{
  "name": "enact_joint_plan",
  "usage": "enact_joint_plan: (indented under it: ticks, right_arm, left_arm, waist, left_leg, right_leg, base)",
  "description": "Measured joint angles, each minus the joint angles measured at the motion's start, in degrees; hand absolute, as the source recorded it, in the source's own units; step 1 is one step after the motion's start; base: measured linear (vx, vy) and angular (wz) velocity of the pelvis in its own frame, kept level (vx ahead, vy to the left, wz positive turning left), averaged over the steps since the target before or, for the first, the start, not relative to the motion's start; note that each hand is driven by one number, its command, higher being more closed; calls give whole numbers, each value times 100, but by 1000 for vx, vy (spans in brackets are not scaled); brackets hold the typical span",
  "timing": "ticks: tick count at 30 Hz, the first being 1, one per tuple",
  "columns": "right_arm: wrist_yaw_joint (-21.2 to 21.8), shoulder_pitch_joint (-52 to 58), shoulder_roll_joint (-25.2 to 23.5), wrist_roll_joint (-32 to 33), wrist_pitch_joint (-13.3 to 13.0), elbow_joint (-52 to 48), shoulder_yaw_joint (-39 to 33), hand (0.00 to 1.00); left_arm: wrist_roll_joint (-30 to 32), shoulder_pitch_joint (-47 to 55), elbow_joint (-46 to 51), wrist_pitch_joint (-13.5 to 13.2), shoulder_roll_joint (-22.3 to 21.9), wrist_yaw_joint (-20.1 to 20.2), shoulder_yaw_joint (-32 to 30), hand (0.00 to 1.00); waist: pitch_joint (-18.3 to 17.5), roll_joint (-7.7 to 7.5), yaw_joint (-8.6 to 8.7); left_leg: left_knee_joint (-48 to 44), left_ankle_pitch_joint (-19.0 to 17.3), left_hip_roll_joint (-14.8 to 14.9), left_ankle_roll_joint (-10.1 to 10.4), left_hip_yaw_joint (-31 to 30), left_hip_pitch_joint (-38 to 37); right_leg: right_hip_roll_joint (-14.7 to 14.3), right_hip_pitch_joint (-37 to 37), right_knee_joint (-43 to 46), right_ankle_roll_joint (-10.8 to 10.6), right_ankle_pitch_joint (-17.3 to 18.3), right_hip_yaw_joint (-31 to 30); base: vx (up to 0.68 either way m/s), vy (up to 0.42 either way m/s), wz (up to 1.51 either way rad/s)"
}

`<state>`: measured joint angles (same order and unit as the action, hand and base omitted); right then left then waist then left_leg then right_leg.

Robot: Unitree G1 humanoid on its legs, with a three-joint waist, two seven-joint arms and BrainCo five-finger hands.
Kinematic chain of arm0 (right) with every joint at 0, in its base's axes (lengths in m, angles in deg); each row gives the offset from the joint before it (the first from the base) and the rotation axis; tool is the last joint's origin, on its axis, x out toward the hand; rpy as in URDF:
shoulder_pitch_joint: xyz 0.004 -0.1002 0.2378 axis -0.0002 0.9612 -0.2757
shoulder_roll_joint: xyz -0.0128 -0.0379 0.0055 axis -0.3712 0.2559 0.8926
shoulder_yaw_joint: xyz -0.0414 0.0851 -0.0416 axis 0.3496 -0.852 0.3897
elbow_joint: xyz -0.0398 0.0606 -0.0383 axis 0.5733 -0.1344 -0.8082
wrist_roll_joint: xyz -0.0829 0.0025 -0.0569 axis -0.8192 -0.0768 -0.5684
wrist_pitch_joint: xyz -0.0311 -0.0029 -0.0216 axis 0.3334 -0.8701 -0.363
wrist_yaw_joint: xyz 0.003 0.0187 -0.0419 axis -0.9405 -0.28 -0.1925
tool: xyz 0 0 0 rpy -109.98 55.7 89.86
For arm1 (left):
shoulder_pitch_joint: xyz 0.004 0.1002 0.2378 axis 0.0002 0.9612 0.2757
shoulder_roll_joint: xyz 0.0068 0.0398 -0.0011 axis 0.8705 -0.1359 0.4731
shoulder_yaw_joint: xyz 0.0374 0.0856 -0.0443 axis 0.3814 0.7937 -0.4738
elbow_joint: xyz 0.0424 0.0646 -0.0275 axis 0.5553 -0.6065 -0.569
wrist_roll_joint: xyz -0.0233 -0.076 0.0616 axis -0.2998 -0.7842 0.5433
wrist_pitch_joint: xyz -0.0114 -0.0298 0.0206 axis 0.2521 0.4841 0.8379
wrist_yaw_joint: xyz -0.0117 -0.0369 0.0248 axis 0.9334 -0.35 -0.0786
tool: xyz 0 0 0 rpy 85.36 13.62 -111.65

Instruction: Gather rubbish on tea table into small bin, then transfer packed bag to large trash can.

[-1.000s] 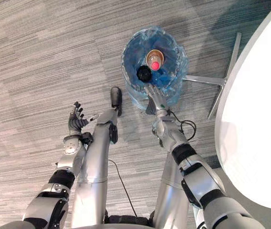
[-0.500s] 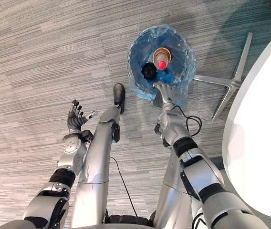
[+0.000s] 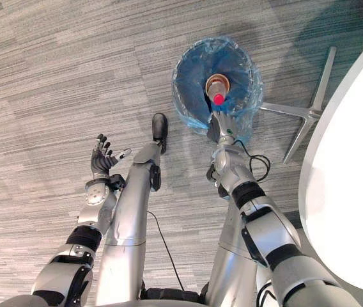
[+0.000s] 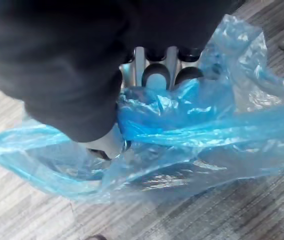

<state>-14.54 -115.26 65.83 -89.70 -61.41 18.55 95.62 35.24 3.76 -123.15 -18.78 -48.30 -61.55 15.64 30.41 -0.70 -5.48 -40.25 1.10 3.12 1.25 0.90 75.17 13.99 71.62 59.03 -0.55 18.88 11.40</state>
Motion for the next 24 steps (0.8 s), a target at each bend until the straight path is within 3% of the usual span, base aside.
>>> enact_joint_plan:
  ticks: [9, 14, 16, 20, 24]
  right_arm:
    - [-66, 1144, -306, 337, -32, -1773, -464, 100]
    - [-55, 2095, -631, 648, -37, -2502, -606, 100]
    - [-42, 2581, -836, 825, -71, -2967, -587, 100]
    - [83, 3393, -1041, 1173, -270, -3574, -433, 100]
    - [303, 4180, -1150, 1413, -528, -4205, -265, 100]
  left_arm:
    - [59, 339, 64, 245, -217, 9, -34, 0]
    - [79, 772, 142, 375, -279, 72, 204, 0]
    - [178, 1131, 332, 427, -341, 138, 372, 0]
    - [301, 1602, 321, 456, -386, 268, 620, 0]
    - [482, 2078, 283, 523, -437, 336, 667, 0]
  waist:
    - [-35, -3, 22]
    - [-38, -7, 61]
    - [-54, -23, 155]
    - [-232, -177, 166]
    - [-641, -294, 163]
  left_leg:
    - [100, -60, 120, -1, 86, -824]
    - [472, -47, 250, 7, 357, -1789]
    - [647, -47, 261, 8, 429, -2270]
    - [1127, -32, 276, 35, 522, -3226]
    - [1666, 39, 259, 77, 556, -4094]
  right_leg:
    - [-86, -781, -125, 25, -14, -33]
    - [-85, -1673, -434, 24, -28, -29]
    - [-97, -2152, -630, 15, -34, -26]
    - [-176, -3064, -1130, -9, -79, -2]
    - [-217, -3946, -1683, -44, -136, 114]
  base:
    - [-68, -18, -8]
    - [-7, -62, -2]
    - [62, -64, -11]
    - [105, -73, -10]
    - [134, -51, -1]
